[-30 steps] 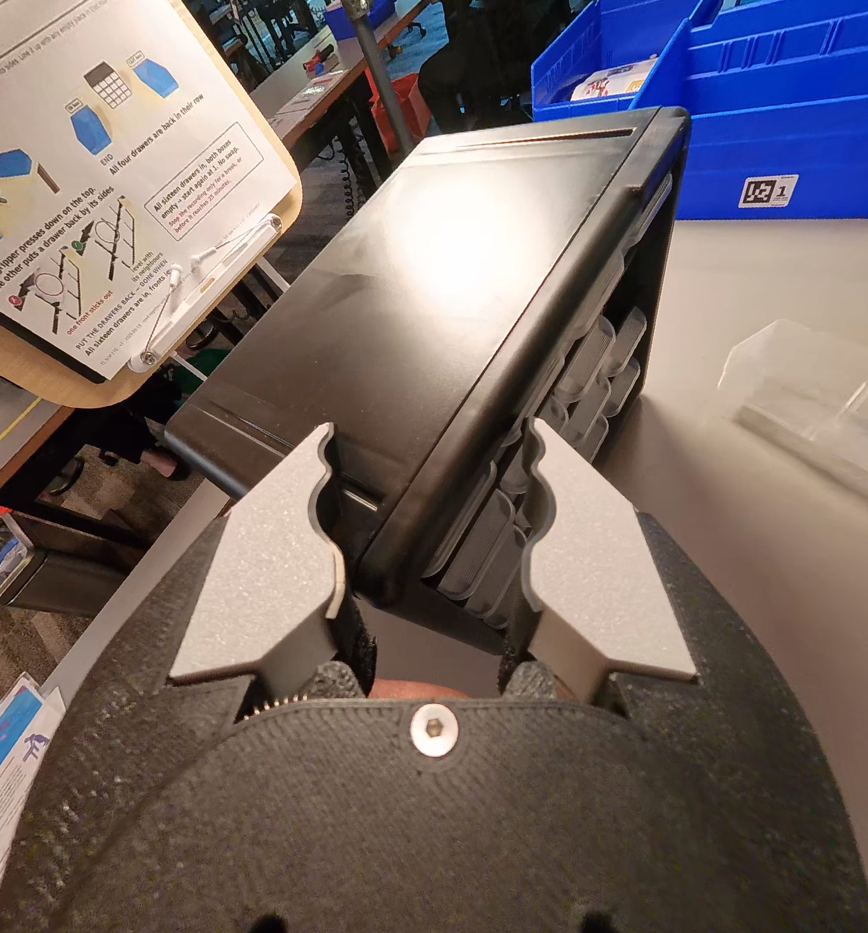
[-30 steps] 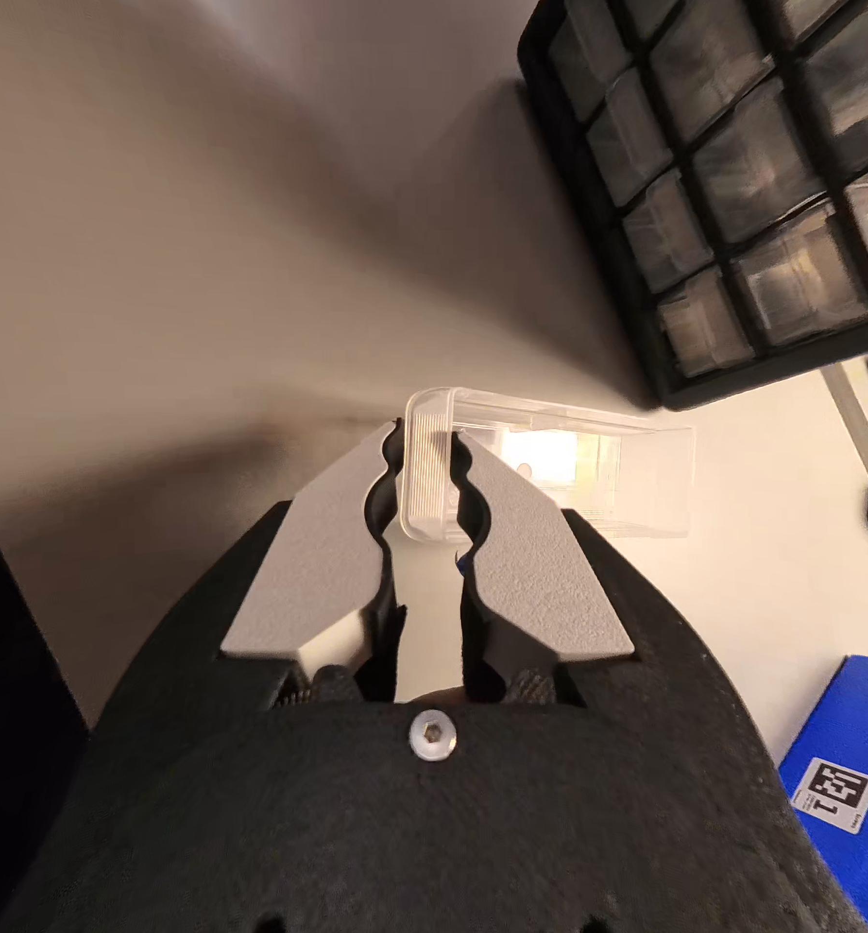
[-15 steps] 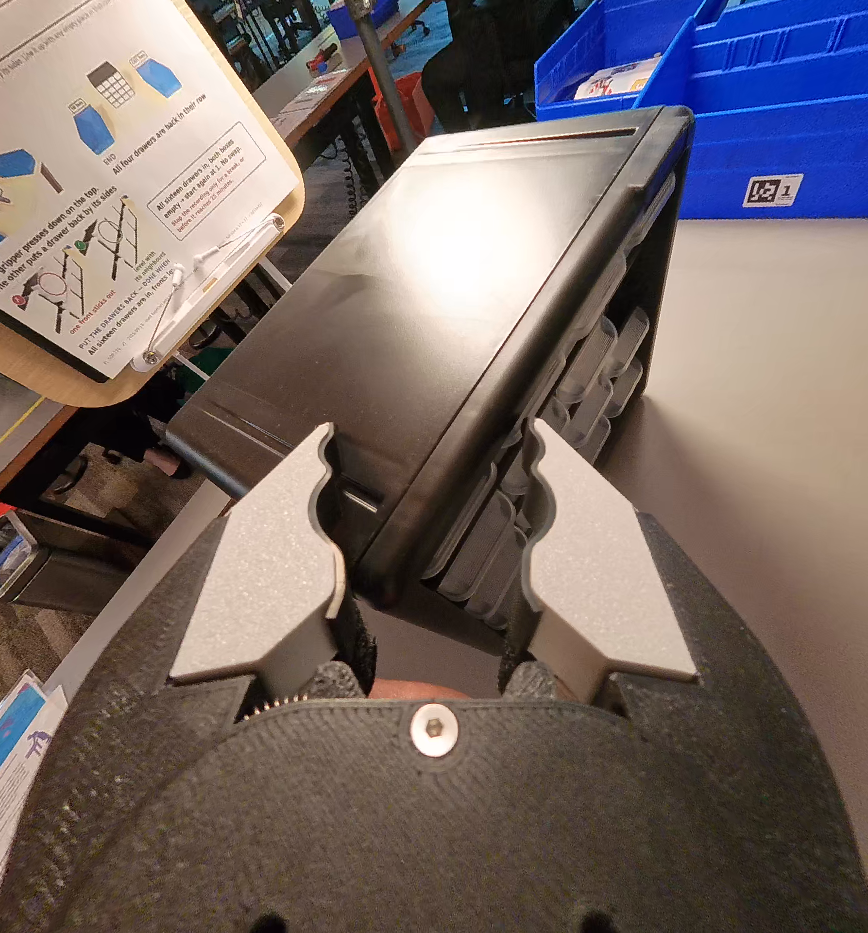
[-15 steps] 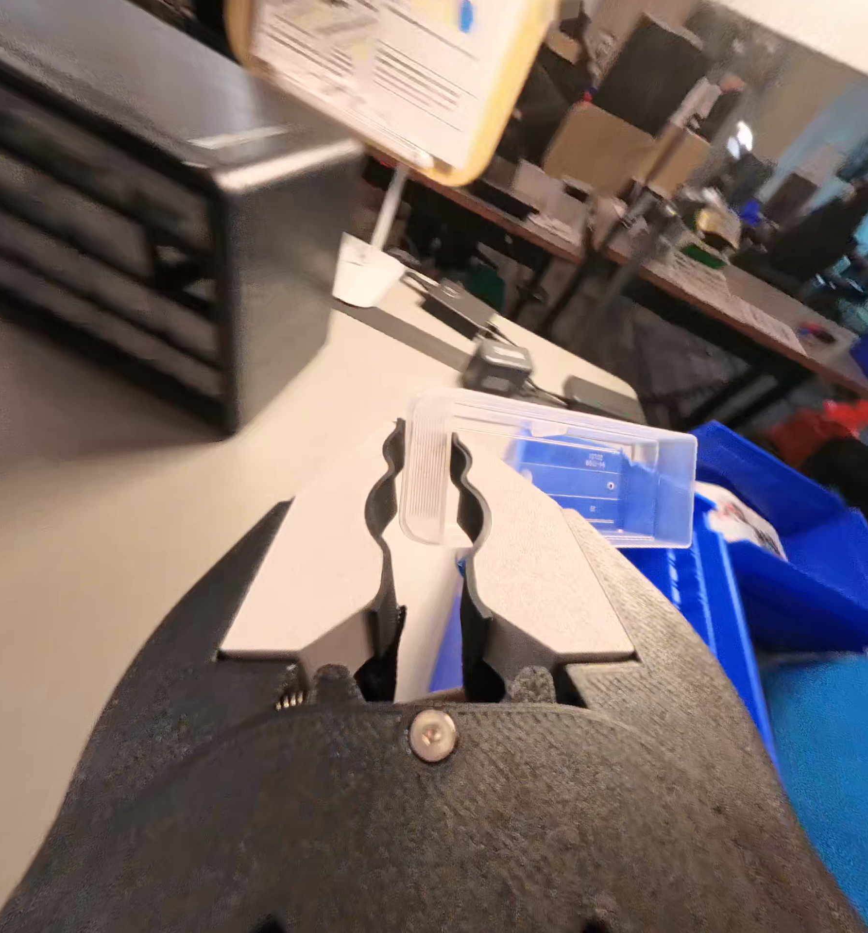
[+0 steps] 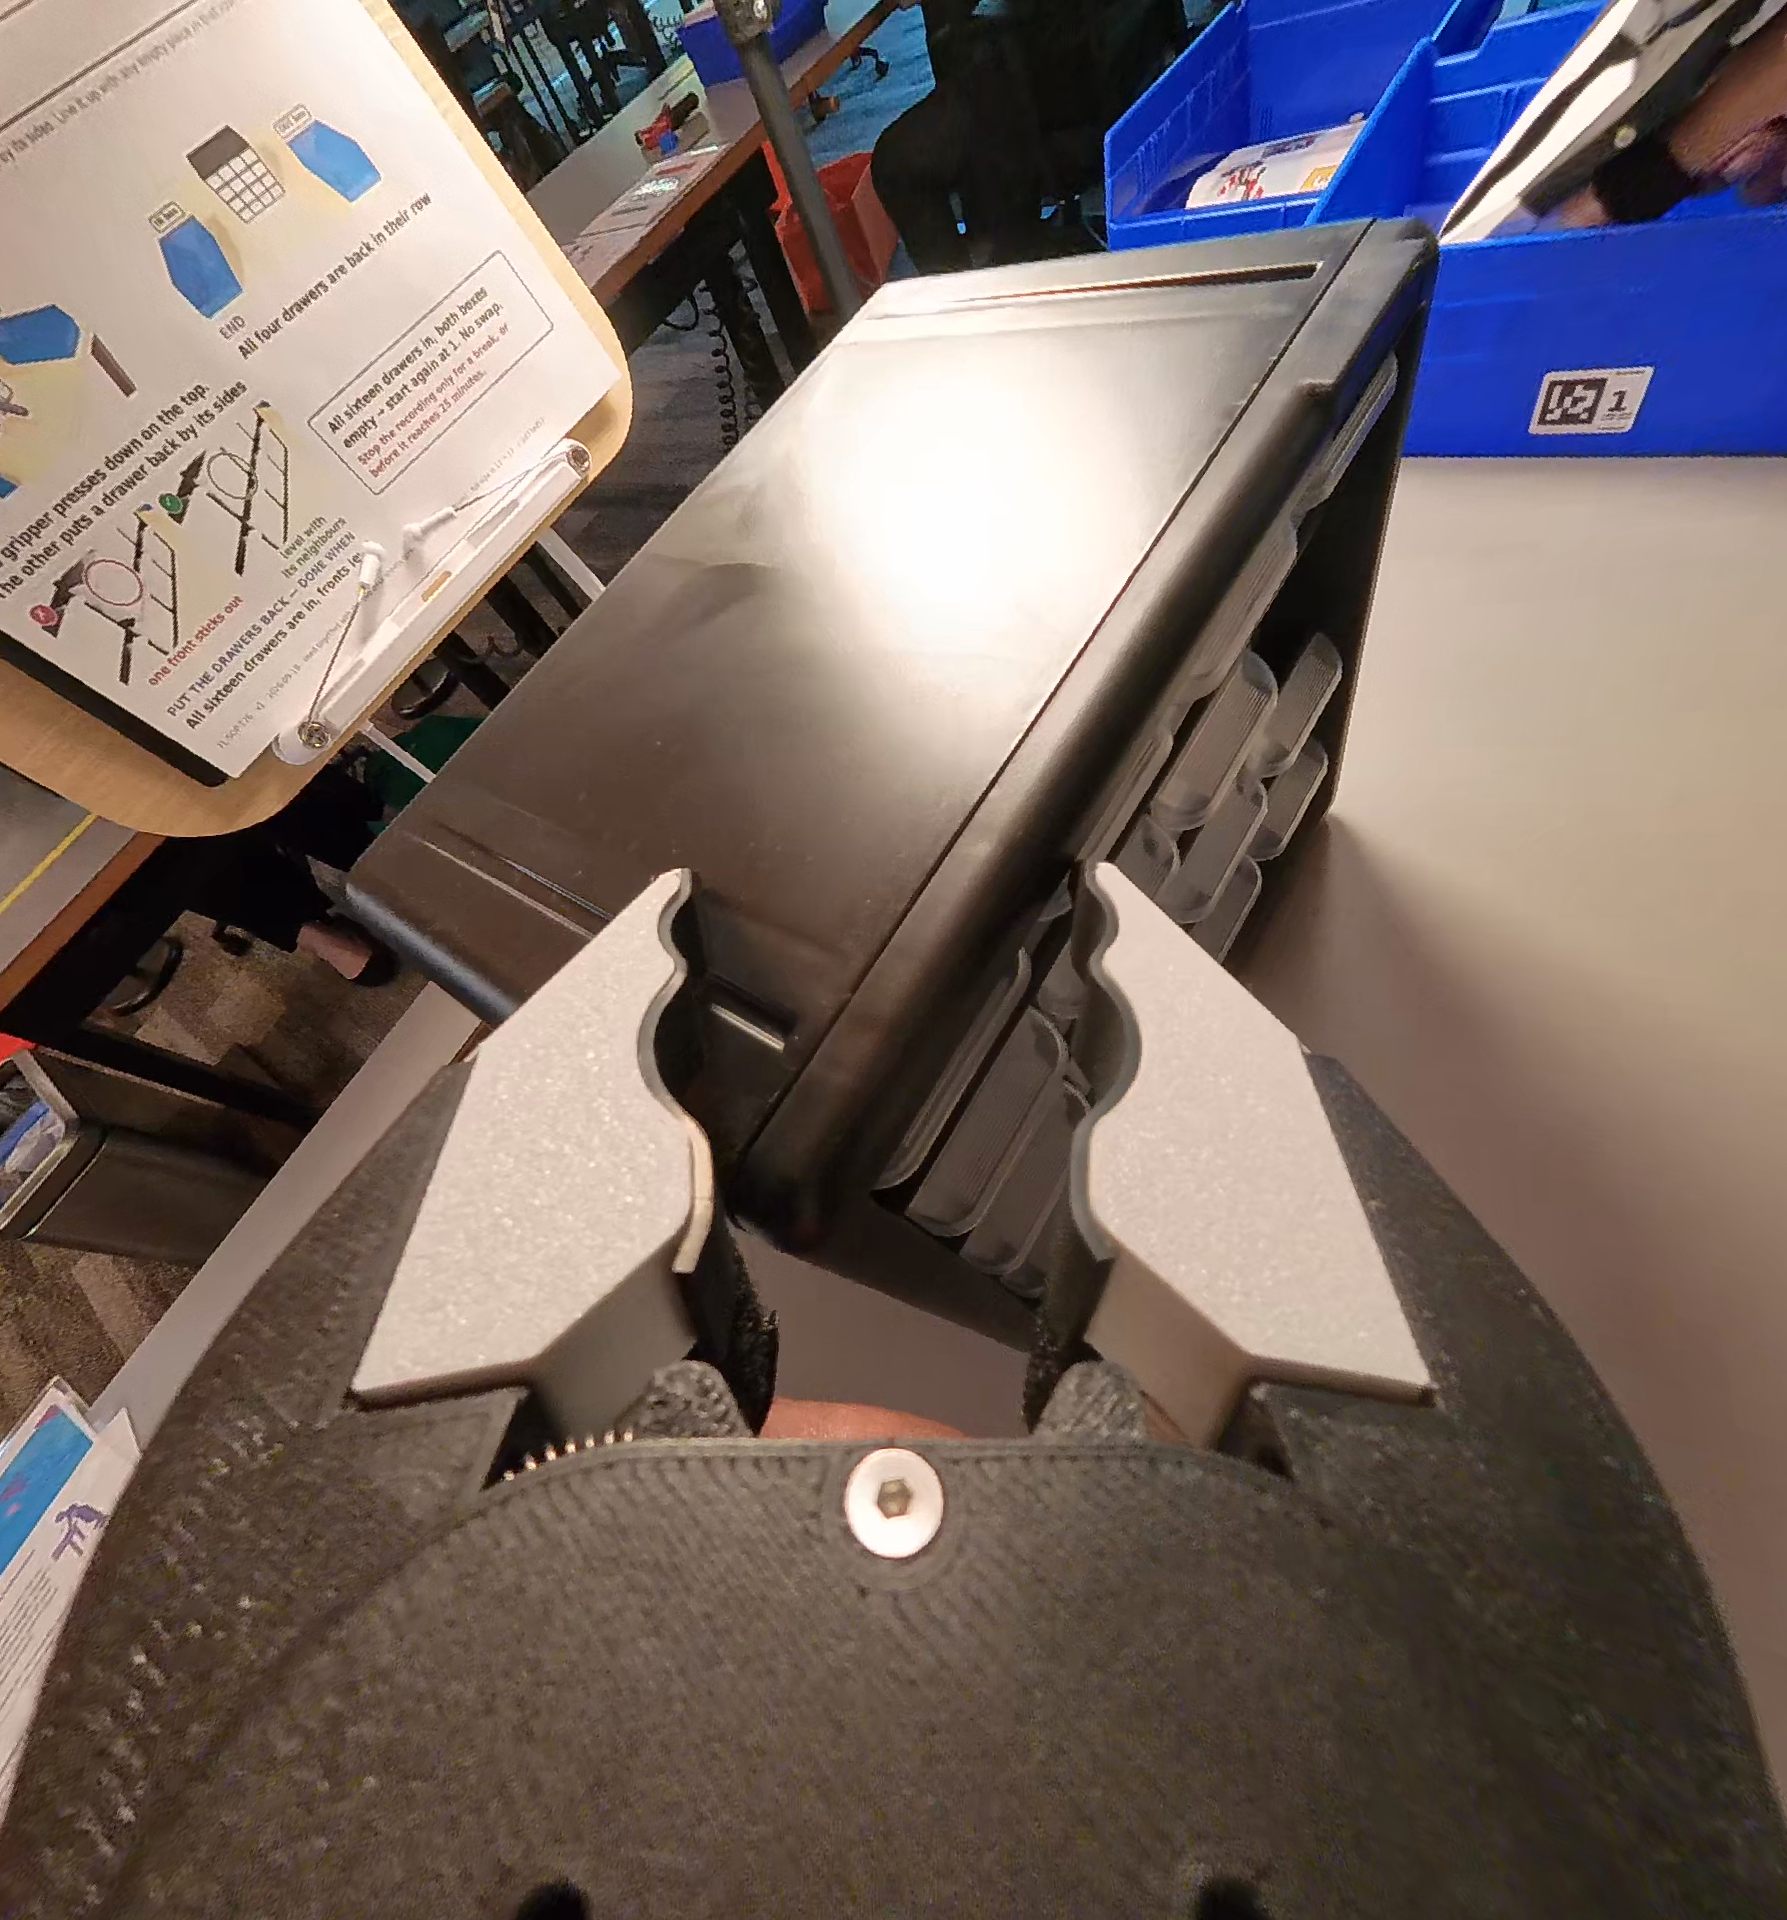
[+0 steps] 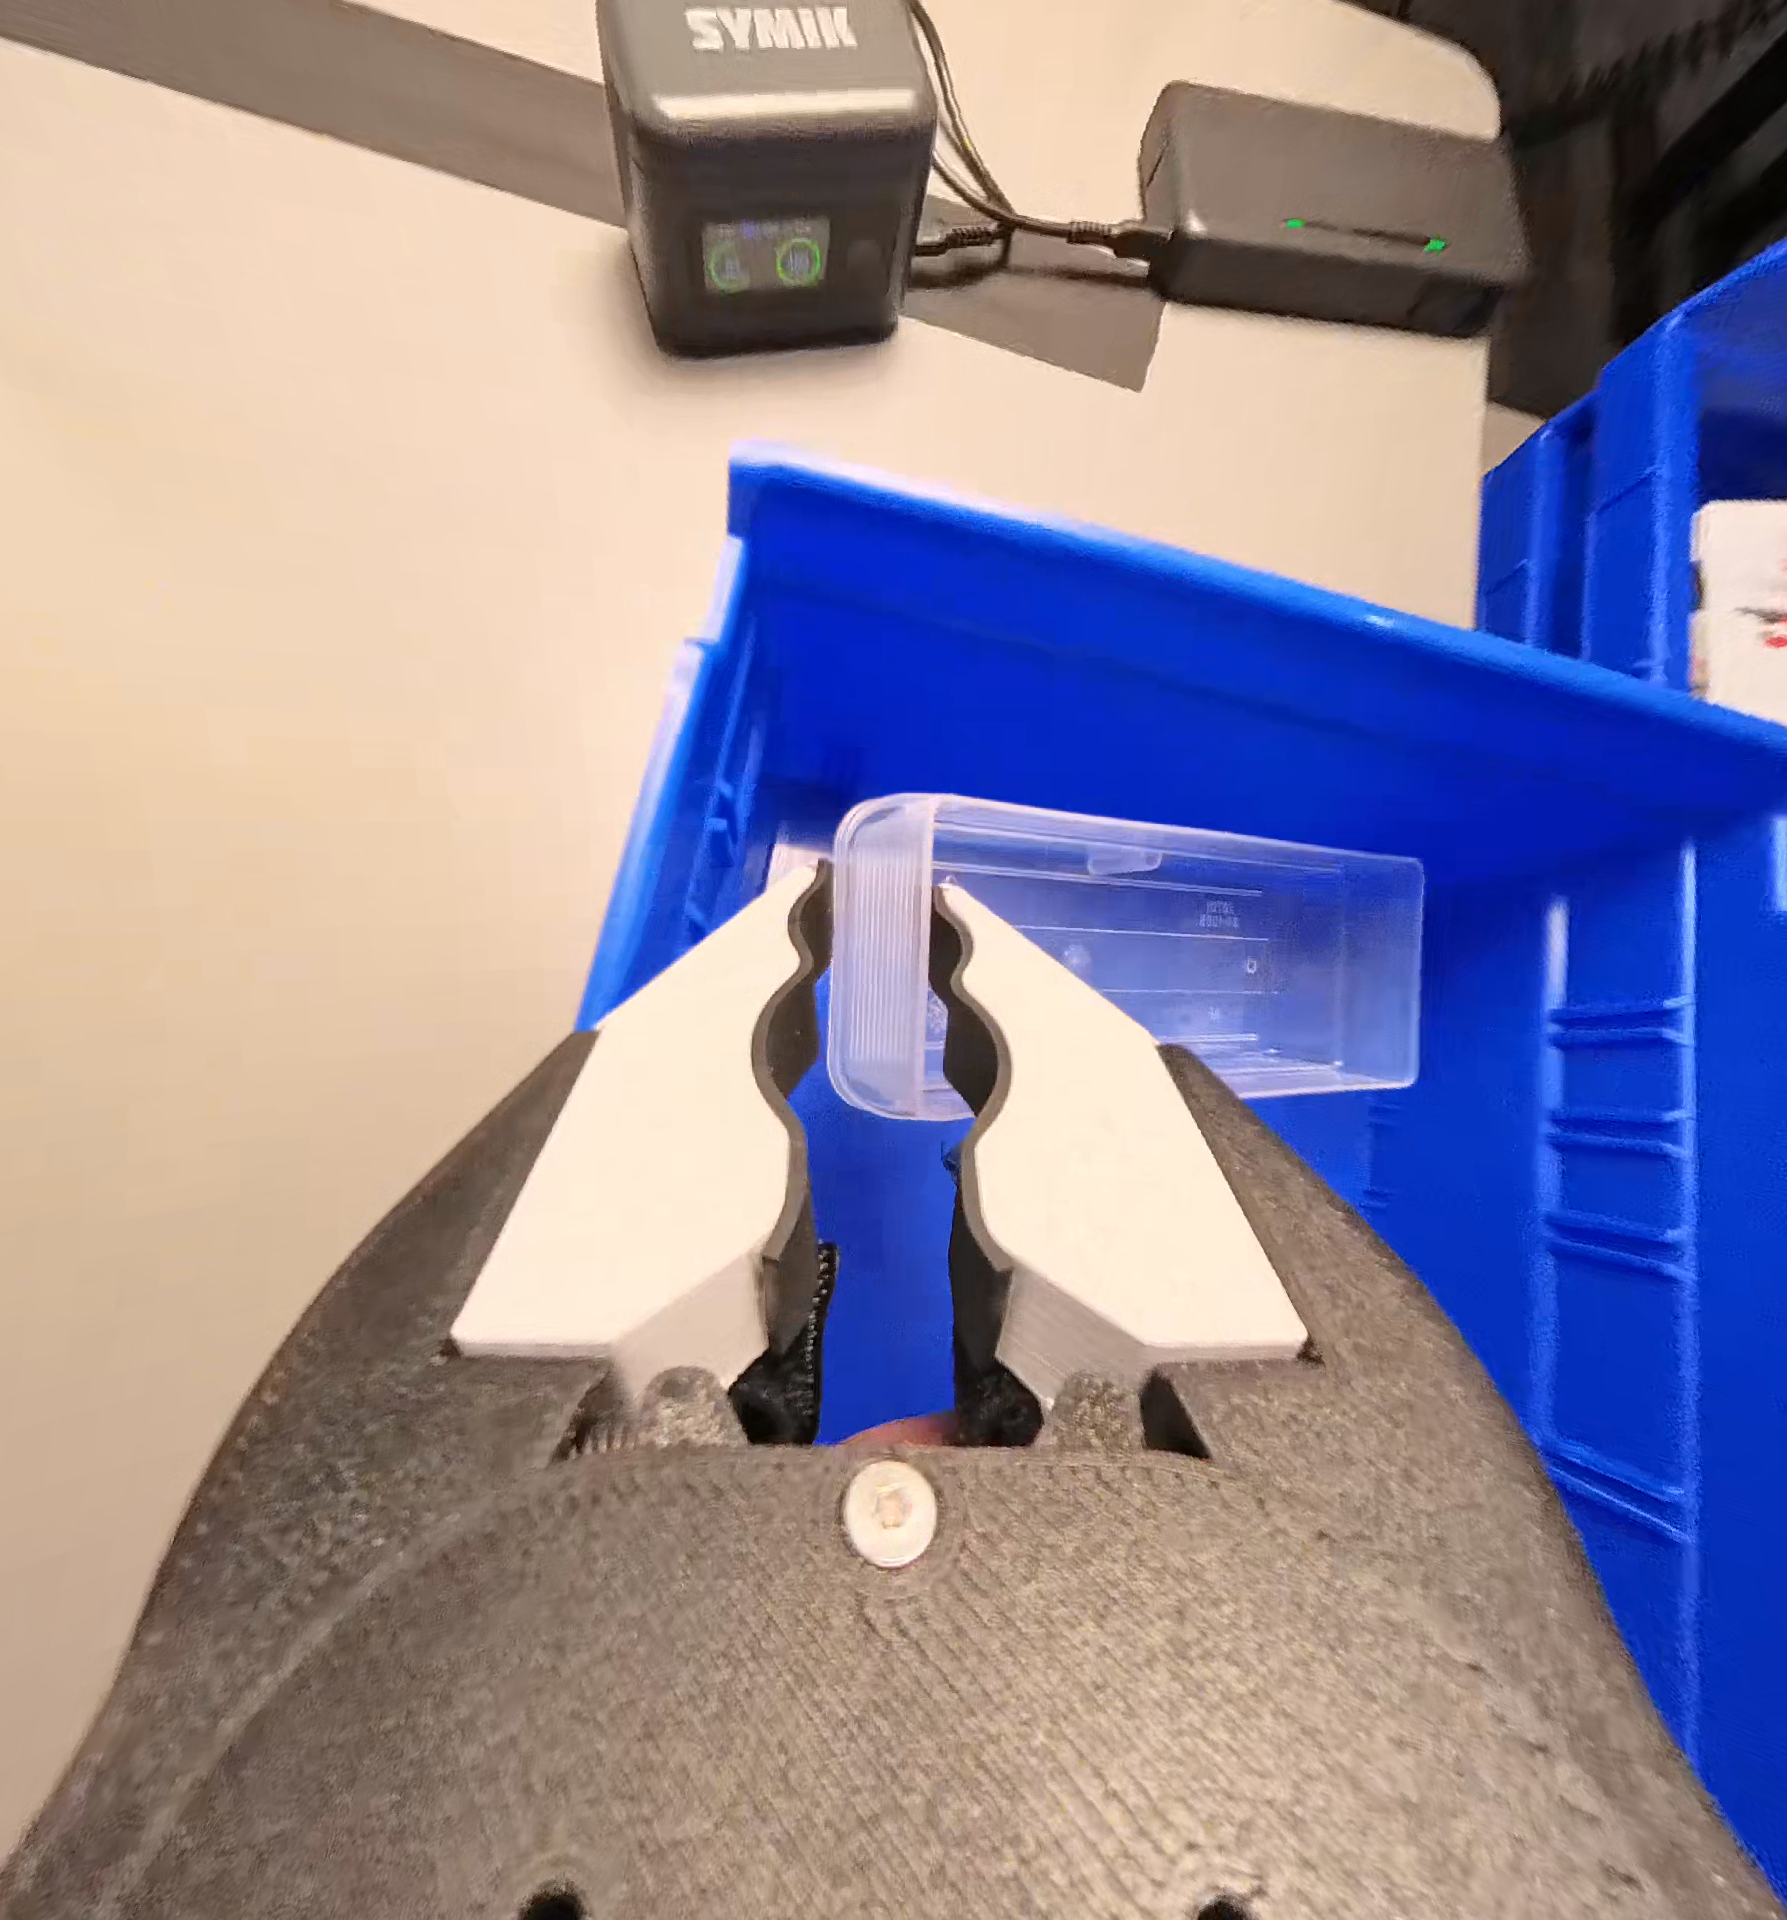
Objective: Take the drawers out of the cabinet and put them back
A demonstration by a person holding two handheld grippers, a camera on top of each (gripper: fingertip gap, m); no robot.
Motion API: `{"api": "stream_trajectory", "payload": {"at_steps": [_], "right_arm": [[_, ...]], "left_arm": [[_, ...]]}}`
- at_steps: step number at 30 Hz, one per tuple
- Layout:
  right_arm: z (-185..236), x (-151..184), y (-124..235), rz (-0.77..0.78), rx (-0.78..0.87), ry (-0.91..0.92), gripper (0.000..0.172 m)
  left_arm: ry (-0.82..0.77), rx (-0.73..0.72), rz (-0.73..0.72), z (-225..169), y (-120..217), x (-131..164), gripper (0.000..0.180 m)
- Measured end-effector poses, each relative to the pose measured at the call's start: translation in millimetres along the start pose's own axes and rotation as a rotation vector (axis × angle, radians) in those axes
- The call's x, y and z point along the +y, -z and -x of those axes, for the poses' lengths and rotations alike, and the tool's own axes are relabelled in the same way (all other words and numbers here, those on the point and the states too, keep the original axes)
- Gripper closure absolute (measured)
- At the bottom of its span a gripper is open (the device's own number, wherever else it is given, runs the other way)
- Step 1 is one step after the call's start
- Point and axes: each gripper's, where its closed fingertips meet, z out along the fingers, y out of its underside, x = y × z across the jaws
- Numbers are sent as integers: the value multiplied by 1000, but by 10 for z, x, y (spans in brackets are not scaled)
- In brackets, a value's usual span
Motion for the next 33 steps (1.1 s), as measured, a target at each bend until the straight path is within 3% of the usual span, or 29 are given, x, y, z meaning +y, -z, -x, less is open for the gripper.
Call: {"api": "stream_trajectory", "payload": {"at_steps": [4,8,13,16,19,25,29,33], "right_arm": [[25,-22,-49,-30,-88,-93,149],[-98,-22,27,-69,-69,-115,139],[-54,-258,598,-232,-39,-118,137],[501,-437,1040,-382,-157,-104,137],[1360,-494,1283,-495,-359,-111,137],[2964,-591,1189,-584,-737,-282,135],[3445,-793,948,-562,-853,-461,127],[3533,-986,861,-593,-958,-673,125]], "left_arm": [[2,3,-2,3,0,1,110],[3,5,-3,3,-2,-1,111],[7,9,-6,4,-1,-1,111],[12,16,-10,8,0,-2,111],[12,17,-10,7,0,-2,111],[16,8,-8,3,-1,-1,111],[12,3,-4,2,-1,1,110],[15,8,-7,3,0,-1,111]]}}
